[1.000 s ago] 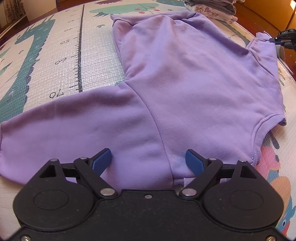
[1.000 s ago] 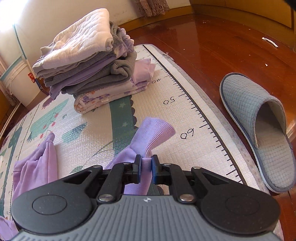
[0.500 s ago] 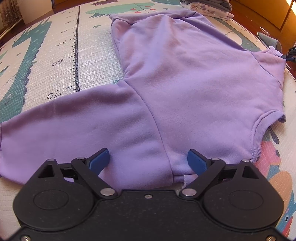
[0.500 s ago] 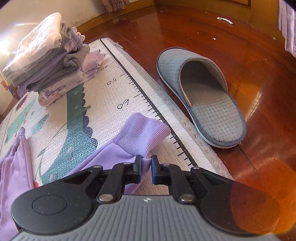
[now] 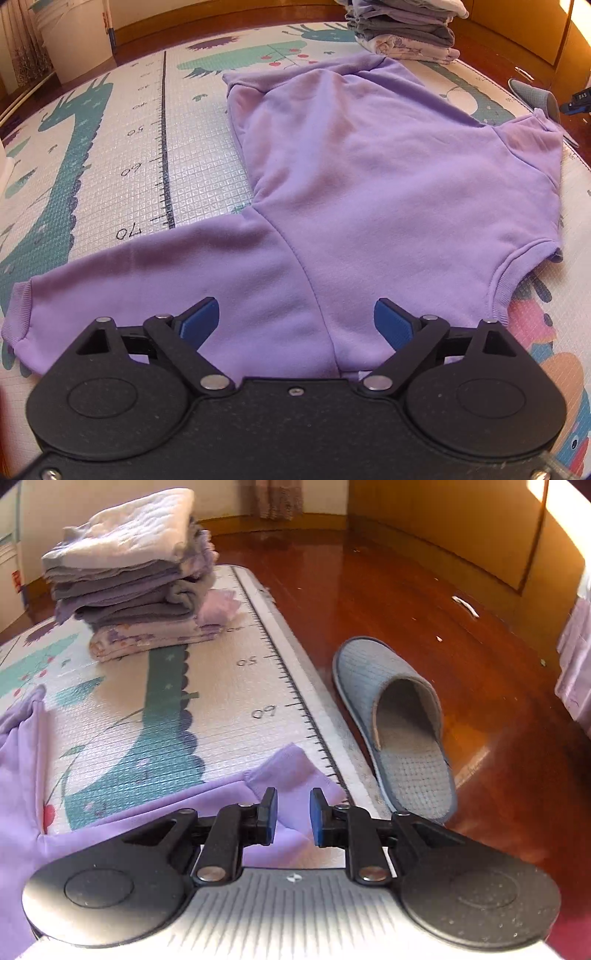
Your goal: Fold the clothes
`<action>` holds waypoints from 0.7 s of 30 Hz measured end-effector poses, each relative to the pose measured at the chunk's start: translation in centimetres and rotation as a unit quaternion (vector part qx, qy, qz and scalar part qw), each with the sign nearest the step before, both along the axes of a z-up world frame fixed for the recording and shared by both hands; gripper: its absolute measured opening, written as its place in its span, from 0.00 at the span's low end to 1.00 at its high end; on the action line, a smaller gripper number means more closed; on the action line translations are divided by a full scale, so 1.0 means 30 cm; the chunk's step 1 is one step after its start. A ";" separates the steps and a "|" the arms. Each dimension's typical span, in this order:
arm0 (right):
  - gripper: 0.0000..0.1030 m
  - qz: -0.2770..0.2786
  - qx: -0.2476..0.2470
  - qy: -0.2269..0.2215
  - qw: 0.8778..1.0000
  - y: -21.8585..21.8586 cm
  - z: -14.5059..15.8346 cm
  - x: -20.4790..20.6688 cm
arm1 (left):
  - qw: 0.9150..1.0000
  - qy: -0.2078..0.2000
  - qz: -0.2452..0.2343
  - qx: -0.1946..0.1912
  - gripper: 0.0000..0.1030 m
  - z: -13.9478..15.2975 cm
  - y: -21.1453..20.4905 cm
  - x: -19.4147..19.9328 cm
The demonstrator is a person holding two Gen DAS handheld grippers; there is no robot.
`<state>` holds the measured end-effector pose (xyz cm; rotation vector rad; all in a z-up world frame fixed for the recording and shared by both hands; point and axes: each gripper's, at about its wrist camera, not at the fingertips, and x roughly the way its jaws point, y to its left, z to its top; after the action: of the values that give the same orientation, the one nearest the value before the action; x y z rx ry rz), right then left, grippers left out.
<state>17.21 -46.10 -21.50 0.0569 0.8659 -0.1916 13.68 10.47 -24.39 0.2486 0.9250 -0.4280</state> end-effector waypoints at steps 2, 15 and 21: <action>0.21 0.134 -0.014 -0.006 0.991 0.199 0.003 -0.023 | 0.999 -0.014 -0.030 -0.006 0.67 0.018 -0.046 -0.022; 0.22 0.454 0.029 0.081 0.887 0.679 -0.141 -0.349 | 0.990 0.033 -0.135 -0.023 0.45 -0.077 -0.182 -0.173; 0.28 0.517 0.011 0.113 0.848 0.717 -0.097 -0.396 | 0.986 0.052 -0.159 -0.019 0.46 -0.061 -0.182 -0.169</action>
<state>5.35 -24.58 -24.41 -0.4205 1.0260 0.8469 8.60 5.02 -26.21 0.3428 0.9817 -0.7576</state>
